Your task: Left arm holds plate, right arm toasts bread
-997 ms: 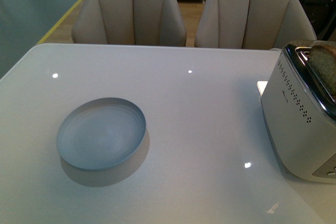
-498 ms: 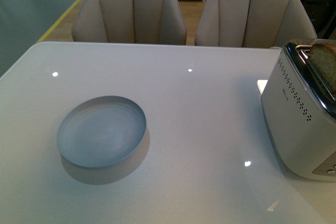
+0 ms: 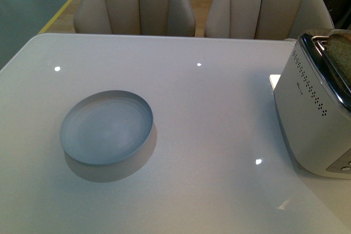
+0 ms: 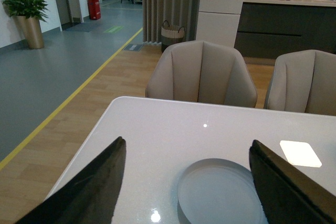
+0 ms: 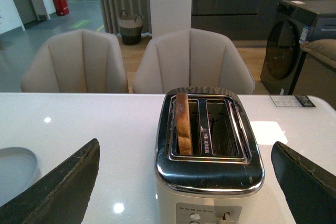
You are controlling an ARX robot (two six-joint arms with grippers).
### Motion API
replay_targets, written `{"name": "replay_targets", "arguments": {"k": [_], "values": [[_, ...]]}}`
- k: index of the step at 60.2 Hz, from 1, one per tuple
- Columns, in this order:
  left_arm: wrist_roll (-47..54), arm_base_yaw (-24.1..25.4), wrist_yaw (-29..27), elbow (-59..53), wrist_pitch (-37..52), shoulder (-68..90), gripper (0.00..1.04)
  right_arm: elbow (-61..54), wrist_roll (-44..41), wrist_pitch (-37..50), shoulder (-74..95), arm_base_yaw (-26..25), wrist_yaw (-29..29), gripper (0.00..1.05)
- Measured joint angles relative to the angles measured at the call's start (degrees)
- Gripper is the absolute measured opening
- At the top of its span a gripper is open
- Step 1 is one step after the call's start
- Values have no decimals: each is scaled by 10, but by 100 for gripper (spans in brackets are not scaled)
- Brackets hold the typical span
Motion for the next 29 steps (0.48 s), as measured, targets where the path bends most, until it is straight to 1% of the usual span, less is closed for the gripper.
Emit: {"name": "replay_targets", "arguments": {"k": [5, 8, 12, 29], "values": [[0, 0, 0, 0, 0, 0, 93, 0, 0, 0, 0, 0, 0, 96], [0, 0, 0, 0, 0, 0, 99, 0, 0, 0, 0, 0, 0, 96], [1, 0, 0, 0, 0, 0, 97, 0, 0, 0, 0, 0, 0, 96], [1, 0, 0, 0, 0, 0, 97, 0, 0, 0, 0, 0, 0, 96]]}}
